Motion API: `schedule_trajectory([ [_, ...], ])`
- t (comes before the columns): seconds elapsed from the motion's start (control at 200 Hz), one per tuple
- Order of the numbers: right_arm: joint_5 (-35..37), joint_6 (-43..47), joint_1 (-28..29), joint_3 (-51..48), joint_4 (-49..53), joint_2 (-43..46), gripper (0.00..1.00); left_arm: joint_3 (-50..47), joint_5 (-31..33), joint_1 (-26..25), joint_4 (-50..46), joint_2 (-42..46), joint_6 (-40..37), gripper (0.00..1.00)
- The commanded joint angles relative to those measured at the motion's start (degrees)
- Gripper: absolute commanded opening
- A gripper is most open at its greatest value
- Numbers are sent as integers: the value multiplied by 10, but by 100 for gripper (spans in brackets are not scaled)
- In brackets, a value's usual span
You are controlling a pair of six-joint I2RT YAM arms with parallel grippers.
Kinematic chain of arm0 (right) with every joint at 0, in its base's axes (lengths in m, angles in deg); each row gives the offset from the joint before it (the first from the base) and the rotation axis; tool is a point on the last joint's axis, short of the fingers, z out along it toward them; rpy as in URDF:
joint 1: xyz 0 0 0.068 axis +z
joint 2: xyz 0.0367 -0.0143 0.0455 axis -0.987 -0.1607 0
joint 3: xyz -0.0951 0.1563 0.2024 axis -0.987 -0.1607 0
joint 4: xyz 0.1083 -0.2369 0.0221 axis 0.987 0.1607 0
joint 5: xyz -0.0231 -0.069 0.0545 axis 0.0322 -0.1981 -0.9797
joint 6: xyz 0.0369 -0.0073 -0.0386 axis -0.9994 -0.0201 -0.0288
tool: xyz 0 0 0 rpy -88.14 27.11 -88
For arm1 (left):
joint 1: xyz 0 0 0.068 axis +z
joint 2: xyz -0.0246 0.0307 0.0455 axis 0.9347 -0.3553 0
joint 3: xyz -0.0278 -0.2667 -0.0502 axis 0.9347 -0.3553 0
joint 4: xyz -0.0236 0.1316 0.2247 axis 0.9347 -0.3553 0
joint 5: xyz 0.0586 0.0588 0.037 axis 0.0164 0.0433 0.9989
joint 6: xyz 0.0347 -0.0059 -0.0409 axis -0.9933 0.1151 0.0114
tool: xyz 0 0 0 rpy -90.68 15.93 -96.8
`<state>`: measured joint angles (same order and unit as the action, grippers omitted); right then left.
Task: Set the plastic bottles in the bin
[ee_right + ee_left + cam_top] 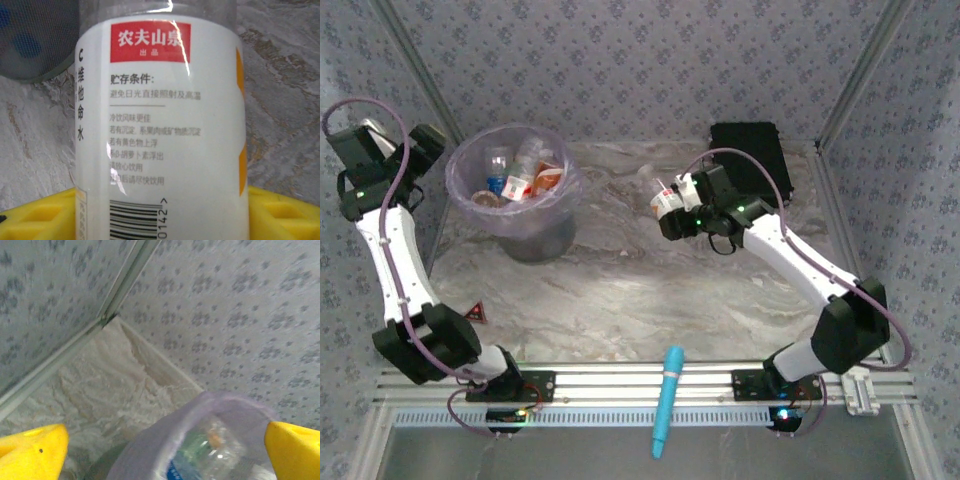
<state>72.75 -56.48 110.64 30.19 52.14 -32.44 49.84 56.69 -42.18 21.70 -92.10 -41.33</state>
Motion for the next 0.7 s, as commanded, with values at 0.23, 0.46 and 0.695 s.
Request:
schedule_trajectory([
  [0.23,-17,8,-33,12,45,61,65,3,-102,-4,47,-77,34,100],
  [0.46,-20,4,-34,17,45,57,64,11,-123,-36,25,-103,17,100],
  [0.695,-43,2,-39,49,62,67,62,9,-129,-62,22,-109,12,100],
])
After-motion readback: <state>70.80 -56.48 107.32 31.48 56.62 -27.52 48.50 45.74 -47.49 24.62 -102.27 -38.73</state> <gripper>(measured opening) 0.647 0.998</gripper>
